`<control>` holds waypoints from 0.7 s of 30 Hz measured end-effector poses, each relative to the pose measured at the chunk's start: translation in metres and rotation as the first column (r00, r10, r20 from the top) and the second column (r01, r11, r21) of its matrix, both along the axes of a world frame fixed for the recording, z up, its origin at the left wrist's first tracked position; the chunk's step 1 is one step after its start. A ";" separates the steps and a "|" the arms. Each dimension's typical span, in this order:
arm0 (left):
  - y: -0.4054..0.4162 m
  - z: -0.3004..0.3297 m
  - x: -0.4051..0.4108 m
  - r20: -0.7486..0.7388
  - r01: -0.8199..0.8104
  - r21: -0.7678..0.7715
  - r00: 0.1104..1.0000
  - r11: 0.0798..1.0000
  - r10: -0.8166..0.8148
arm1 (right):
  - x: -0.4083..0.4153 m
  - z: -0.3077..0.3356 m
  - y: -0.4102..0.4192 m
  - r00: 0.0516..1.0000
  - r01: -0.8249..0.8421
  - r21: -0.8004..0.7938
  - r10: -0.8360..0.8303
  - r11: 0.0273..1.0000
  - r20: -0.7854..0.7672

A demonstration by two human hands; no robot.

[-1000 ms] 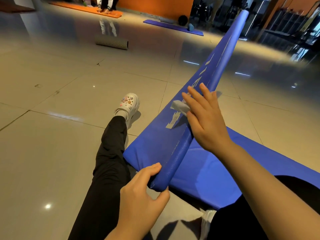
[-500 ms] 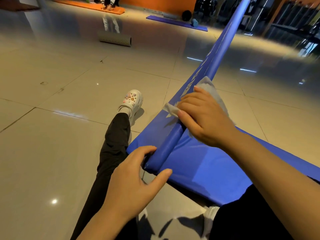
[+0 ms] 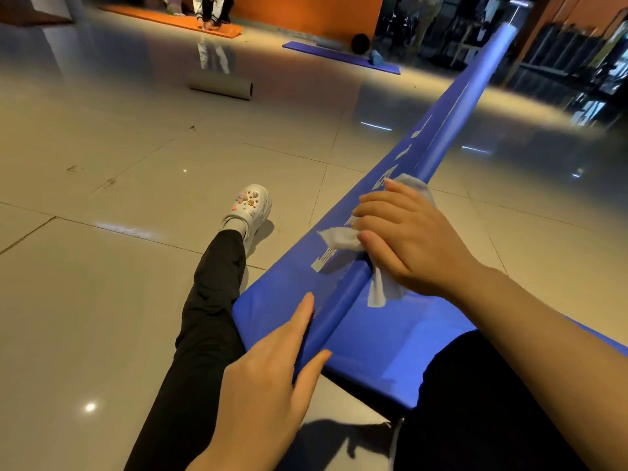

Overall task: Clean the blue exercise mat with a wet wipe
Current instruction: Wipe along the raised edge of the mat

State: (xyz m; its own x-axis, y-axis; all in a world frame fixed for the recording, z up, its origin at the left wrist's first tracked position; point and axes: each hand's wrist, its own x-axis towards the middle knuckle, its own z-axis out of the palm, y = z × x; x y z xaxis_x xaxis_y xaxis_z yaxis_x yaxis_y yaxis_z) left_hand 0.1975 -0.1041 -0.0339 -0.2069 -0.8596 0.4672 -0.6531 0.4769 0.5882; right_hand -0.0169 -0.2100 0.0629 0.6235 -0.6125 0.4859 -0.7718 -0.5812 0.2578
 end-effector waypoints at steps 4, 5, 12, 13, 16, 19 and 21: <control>0.008 -0.006 0.012 -0.022 0.008 -0.040 1.000 0.999 -0.008 | -0.028 0.025 -0.016 0.995 0.098 -0.064 -0.099 0.993 -0.011; 0.008 -0.005 0.014 -0.012 0.004 -0.041 1.000 0.999 -0.005 | -0.034 0.031 -0.018 0.989 0.146 -0.067 -0.147 0.987 -0.004; -0.002 0.021 0.002 0.041 -0.047 0.013 0.998 0.999 0.046 | -0.020 0.004 -0.011 0.967 0.196 -0.091 -0.177 0.976 0.186; -0.007 0.027 -0.006 0.049 -0.051 -0.008 0.997 0.999 0.051 | -0.016 0.000 -0.009 0.972 0.177 -0.068 -0.163 0.982 0.169; -0.028 0.042 -0.039 0.138 -0.102 -0.081 0.984 0.992 0.112 | -0.010 -0.007 -0.003 0.989 0.136 0.002 -0.136 0.991 0.057; -0.043 0.041 -0.056 0.129 -0.107 -0.056 0.985 0.993 0.114 | -0.011 -0.011 0.002 0.992 0.125 0.048 -0.125 0.991 0.004; -0.043 0.028 -0.049 0.129 -0.065 -0.142 0.988 0.988 0.083 | -0.017 -0.011 0.003 0.991 0.132 0.023 -0.132 0.991 -0.017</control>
State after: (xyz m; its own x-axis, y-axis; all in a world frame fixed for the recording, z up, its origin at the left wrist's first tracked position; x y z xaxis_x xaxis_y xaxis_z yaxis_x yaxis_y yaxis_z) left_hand 0.1480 -0.1471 -0.0059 -0.2140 -0.8048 0.5537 -0.7583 0.4941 0.4253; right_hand -0.0342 -0.2070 0.0520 0.5440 -0.7011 0.4610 -0.8381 -0.4809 0.2576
